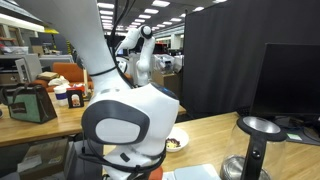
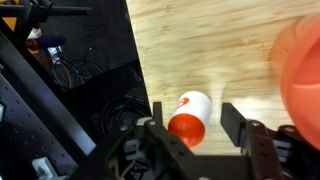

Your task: Move the object to the right

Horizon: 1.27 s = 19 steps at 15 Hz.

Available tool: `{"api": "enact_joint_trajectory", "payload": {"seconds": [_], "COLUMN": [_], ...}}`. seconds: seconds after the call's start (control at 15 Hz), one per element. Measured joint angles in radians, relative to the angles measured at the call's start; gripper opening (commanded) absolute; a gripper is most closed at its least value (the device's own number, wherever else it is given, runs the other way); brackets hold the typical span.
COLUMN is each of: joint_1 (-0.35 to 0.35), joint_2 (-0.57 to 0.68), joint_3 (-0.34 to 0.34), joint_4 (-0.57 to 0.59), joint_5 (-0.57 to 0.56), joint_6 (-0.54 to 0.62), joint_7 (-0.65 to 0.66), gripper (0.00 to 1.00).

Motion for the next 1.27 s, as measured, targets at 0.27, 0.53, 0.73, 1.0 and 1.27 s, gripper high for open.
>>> {"api": "enact_joint_trajectory", "payload": {"seconds": [0.27,0.53,0.73,1.0,1.27], "joint_1": [0.0,0.006,0.025,0.063,0.061], "joint_2": [0.006,-0.028,-0.122,-0.333,-0.387], "joint_3": [0.0,-0.017,-0.051,-0.027,-0.026], "joint_4": [-0.001,-0.013,-0.034,-0.044,-0.082], "joint_5": [0.002,-0.004,-0.063,-0.158,-0.16], "joint_6": [0.001,0.001,0.0,-0.036,-0.054], "joint_7": [-0.001,0.018,0.074,0.087,0.063], "gripper": [1.0,1.0,1.0,1.0,1.0]}}
